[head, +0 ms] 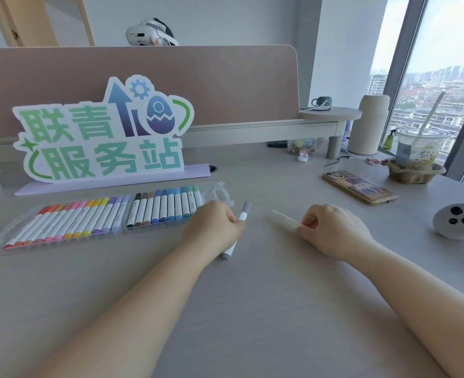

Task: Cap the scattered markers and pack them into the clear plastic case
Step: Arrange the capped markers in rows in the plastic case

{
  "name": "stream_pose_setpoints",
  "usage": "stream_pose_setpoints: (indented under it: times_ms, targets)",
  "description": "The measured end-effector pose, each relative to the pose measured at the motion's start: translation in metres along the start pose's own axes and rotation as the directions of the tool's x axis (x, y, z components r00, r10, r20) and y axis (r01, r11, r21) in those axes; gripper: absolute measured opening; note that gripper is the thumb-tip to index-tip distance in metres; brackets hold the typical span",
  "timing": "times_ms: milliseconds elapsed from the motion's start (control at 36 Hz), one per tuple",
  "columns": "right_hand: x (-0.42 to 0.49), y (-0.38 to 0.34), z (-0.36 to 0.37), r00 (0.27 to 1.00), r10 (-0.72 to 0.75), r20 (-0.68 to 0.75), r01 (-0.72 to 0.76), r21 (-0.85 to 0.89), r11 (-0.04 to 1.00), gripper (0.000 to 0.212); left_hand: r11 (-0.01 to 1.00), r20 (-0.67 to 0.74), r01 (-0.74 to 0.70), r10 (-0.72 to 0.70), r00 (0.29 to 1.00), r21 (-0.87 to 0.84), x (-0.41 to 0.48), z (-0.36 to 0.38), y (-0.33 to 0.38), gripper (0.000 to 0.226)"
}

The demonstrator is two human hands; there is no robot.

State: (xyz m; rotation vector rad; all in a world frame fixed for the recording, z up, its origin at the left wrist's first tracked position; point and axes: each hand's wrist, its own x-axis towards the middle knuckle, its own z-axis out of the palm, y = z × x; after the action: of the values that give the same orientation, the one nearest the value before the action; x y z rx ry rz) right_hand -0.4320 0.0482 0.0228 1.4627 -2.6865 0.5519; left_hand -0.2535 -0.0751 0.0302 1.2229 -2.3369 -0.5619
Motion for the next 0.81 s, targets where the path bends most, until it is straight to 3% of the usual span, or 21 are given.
stream_pose_setpoints:
  times_ms: [167,306,500,667,806]
  targets:
    - [0.012,-0.024,0.007,1.000,-0.001,0.016,-0.003,0.243,0.970,0.010,0.963,-0.092,0.102,-0.129,0.987,-0.250,0.026,-0.026,-0.028,0.025]
    - [0.041,-0.067,0.020,0.998,-0.060,0.032,0.048,0.293,0.955,0.018,0.941,-0.132,0.186,-0.230,0.964,-0.282,0.052,-0.035,-0.056,0.032]
    - [0.097,-0.113,0.038,0.998,0.016,0.063,-0.047,0.527,0.848,0.019,0.965,-0.103,0.238,-0.249,0.963,-0.112,0.093,-0.026,-0.054,0.029]
    - [0.118,-0.123,0.050,0.996,0.036,0.079,-0.074,0.553,0.830,0.018,0.965,-0.107,0.200,-0.184,0.977,0.170,0.111,-0.008,-0.056,0.029]
    - [0.119,-0.123,0.059,0.998,0.011,0.062,-0.043,0.548,0.835,0.018,0.979,-0.120,0.109,-0.089,0.989,0.173,0.105,-0.014,-0.061,0.035]
